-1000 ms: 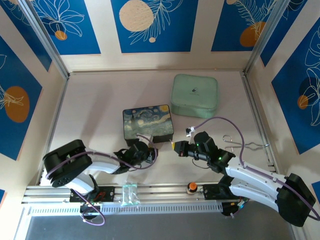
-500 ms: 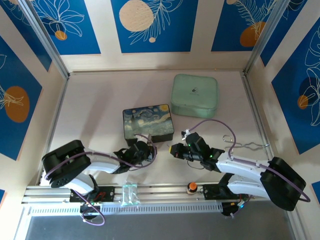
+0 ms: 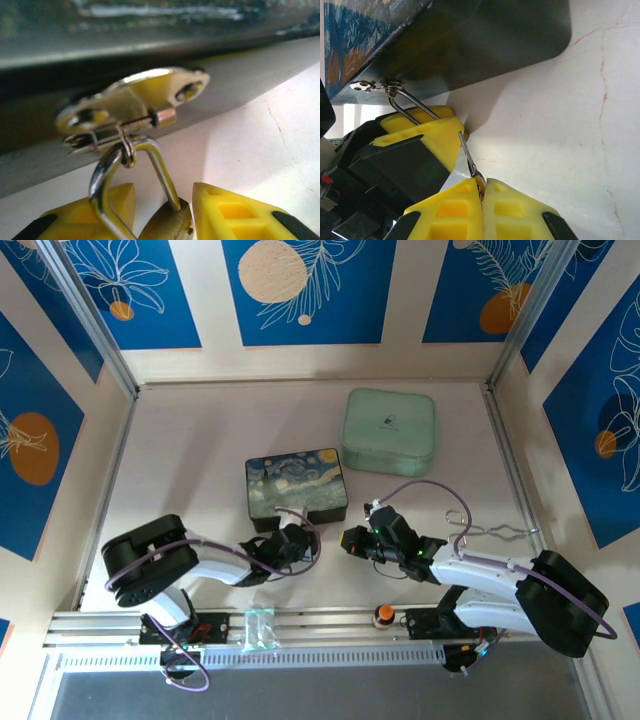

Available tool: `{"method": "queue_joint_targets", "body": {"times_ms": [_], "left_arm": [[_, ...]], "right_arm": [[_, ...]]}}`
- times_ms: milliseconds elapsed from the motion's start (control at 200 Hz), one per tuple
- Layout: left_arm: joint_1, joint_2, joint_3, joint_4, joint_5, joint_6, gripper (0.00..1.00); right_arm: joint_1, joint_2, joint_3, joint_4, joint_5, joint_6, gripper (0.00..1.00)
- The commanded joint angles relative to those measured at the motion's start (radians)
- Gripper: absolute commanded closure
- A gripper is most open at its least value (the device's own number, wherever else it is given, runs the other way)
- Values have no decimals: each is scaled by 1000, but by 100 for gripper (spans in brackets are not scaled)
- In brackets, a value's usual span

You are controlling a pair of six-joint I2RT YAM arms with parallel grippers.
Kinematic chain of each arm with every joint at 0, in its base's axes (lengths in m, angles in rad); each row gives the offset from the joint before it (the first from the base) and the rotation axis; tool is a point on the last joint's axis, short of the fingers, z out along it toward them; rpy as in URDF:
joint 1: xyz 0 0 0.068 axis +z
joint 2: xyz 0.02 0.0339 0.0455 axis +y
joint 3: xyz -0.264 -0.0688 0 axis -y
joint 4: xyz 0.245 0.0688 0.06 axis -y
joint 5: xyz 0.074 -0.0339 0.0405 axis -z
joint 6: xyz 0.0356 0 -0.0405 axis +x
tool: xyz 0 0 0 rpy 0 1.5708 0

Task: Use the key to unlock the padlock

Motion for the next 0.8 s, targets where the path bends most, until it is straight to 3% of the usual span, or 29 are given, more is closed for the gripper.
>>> {"method": "queue_joint_targets", "body": {"times_ms": [0,225,420,585,795], "left_arm": [[-11,37,-2,-13,-21,-5,69],[-12,-71,-12,-37,2,-42,85],[-11,-137,-61,62,20,-155,94],[-10,-111,-45,96,52,-202,95],[0,-31,-112,339,83,-345,99]], "right_arm": [[13,7,-17,-1,18,13,100],[23,29,-37,57,0,31,100],[-51,134,-115,330,-209,69,100],[-19,152,-58,285,-261,15,100],[-7,148,-85,297,-273,65,100]]}}
